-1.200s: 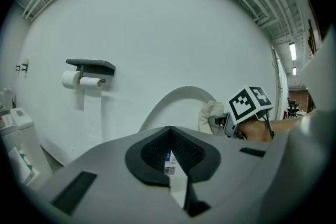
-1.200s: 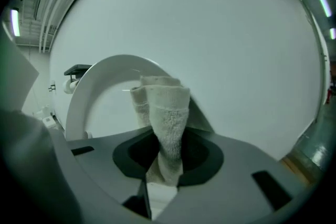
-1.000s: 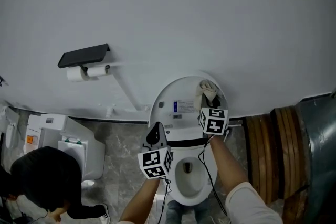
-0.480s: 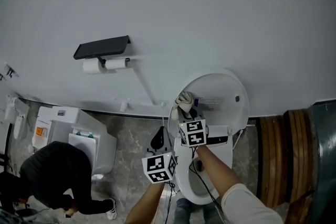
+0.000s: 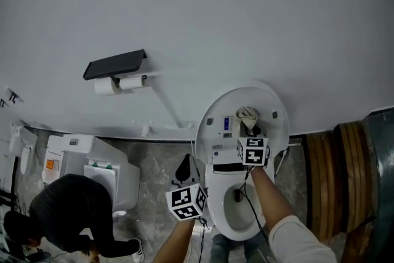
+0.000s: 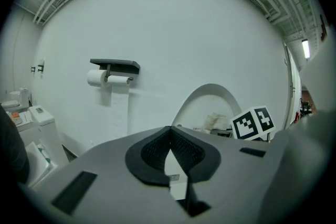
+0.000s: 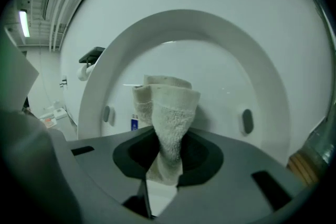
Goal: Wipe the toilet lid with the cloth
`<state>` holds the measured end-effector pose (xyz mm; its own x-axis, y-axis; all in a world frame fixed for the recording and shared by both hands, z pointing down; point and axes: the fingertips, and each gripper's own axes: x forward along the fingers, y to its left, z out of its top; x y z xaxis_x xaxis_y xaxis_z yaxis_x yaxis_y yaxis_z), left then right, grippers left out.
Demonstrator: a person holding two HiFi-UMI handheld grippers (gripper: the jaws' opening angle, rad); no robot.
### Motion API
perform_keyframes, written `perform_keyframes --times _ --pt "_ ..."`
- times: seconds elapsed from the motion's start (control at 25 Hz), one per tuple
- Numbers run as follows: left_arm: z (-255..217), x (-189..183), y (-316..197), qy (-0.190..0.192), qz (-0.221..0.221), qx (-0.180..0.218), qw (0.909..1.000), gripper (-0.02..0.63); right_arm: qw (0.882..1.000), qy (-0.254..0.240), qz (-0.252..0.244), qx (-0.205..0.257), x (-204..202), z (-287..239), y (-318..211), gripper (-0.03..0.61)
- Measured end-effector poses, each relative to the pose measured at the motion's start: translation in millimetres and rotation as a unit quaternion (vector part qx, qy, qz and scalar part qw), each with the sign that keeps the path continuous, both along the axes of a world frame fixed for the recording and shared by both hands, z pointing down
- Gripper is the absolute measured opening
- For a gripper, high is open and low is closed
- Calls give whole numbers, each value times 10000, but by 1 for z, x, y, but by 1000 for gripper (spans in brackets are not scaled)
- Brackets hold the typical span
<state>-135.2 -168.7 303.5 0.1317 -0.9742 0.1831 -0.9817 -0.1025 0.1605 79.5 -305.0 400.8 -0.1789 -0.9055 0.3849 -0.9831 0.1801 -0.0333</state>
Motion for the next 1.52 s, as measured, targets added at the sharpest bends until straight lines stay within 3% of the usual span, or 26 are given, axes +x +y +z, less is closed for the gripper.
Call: perform_keyframes --times 0.24,0.44,0.6,0.8,0.92,1.04,1.32,1.52 --pt "-2 32 0 63 145 4 9999 14 9951 106 972 -176 101 10 12 92" --pt "-8 49 -1 71 230 97 9997 14 9954 188 914 -220 113 13 16 92" --pt "-6 48 2 83 226 117 9996 14 9986 -206 458 161 76 5 21 92" --pt "8 20 2 140 65 76 9999 14 9908 -404 -1092 693 -43 10 41 92" --pt "18 0 0 180 -41 55 9998 14 9812 -366 -1795 609 -112 35 53 91" --pt "29 -20 -3 146 -143 -5 9998 14 9775 -266 -2057 386 -156 62 51 91" --pt "41 -42 0 122 -335 -56 9993 14 9841 -97 -1760 207 -157 85 20 92" --pt "44 -23 -8 186 -281 -85 9994 14 9880 -41 -1522 245 -114 87 20 92"
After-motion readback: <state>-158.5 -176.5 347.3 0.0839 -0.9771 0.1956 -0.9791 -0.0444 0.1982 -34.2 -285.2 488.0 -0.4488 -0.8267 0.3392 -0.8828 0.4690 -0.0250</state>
